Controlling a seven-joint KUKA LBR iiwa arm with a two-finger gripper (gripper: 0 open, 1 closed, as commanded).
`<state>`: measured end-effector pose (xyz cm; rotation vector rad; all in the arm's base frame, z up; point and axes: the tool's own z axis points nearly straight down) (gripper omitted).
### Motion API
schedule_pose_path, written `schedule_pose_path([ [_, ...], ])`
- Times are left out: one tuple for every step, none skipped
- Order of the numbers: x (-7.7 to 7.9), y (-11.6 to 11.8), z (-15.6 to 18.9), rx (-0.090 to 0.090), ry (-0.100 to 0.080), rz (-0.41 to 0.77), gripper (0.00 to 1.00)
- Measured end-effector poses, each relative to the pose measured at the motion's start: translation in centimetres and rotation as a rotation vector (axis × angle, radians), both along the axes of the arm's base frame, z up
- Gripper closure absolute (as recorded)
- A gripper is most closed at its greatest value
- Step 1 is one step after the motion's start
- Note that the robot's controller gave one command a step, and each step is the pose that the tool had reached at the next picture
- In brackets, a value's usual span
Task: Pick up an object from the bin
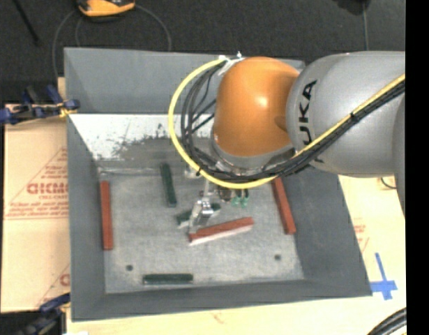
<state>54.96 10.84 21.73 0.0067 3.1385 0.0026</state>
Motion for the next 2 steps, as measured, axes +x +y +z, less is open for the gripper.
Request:
schedule_pose_path([
  [0.0,0.0,0.0,0.0,0.0,0.0,0.0],
  [-1.0,-2.7,-4.2,0.002,-0.007,-0.029,0.0],
])
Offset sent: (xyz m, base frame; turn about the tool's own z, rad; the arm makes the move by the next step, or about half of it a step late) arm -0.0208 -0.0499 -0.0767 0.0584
